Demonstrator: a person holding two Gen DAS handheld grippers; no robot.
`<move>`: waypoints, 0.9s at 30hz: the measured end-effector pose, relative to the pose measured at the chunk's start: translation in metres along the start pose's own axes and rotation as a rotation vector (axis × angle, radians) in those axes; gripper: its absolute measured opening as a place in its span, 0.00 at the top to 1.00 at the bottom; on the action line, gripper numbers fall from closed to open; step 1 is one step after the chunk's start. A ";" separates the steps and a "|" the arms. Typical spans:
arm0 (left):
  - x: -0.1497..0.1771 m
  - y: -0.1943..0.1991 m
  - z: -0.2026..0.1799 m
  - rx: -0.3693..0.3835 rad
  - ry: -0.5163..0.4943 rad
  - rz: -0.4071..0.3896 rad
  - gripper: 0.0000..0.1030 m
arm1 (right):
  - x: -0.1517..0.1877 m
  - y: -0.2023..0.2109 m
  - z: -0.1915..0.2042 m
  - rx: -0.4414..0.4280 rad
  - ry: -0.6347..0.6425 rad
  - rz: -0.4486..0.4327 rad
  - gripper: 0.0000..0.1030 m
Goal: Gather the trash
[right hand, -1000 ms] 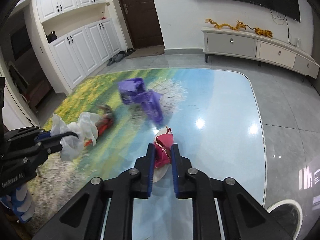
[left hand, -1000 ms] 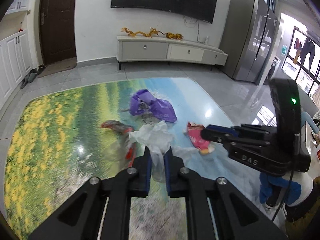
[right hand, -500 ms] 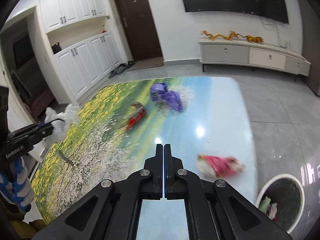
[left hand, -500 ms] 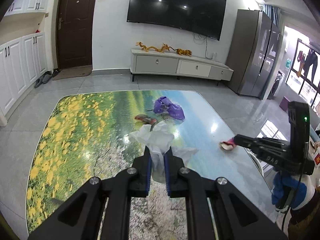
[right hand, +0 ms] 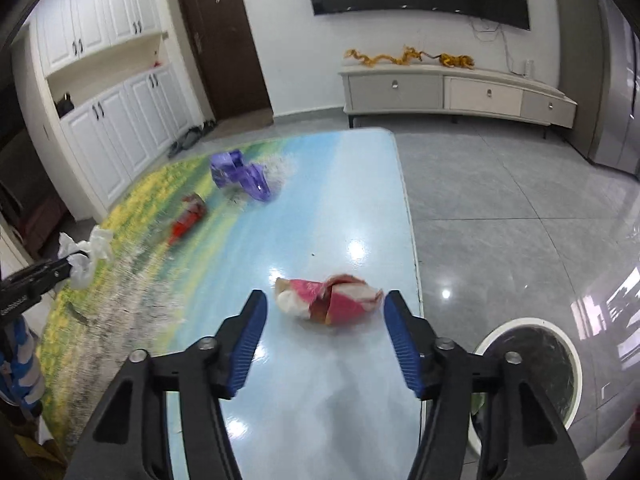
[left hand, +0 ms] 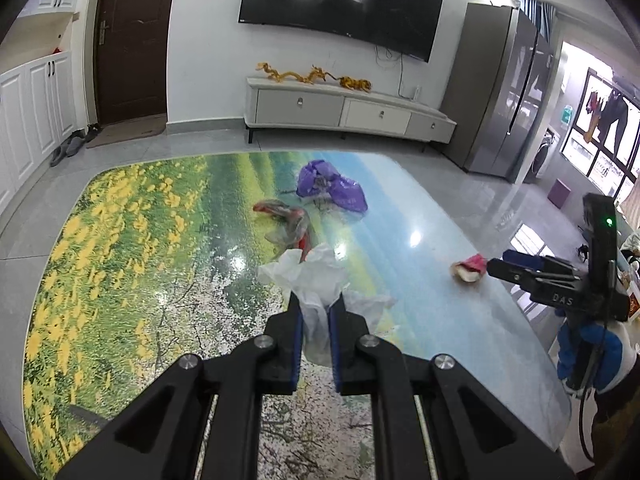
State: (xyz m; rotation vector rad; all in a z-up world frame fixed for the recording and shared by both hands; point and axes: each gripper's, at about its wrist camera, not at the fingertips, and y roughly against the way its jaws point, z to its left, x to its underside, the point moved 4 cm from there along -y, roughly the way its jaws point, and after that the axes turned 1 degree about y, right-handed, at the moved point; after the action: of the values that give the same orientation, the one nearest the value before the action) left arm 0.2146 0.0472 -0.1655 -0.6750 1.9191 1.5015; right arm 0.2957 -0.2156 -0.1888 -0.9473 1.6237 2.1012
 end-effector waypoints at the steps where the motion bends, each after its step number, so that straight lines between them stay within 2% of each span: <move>1: 0.001 -0.003 0.001 0.001 0.003 0.006 0.90 | -0.001 -0.007 -0.001 -0.001 0.008 0.010 0.32; 10: 0.005 -0.022 0.003 0.011 -0.008 0.040 0.90 | 0.002 -0.034 -0.011 -0.005 -0.067 0.041 0.29; 12: 0.005 -0.024 0.002 0.013 -0.011 0.043 0.90 | 0.000 -0.036 -0.012 -0.014 -0.081 0.038 0.40; 19: 0.005 -0.017 -0.001 0.005 -0.023 0.031 0.90 | 0.001 -0.035 0.000 -0.037 -0.055 0.033 0.50; 20: 0.004 -0.013 -0.002 0.002 -0.027 0.024 0.90 | 0.002 -0.033 0.003 -0.045 -0.055 0.033 0.55; 27: 0.005 0.018 -0.016 -0.011 -0.054 -0.020 0.90 | 0.014 -0.005 0.028 -0.088 -0.018 0.011 0.55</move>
State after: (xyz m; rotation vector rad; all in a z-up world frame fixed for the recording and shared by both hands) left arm 0.1965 0.0355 -0.1545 -0.6504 1.8599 1.5038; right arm 0.2800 -0.1901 -0.1986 -0.9456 1.5421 2.1979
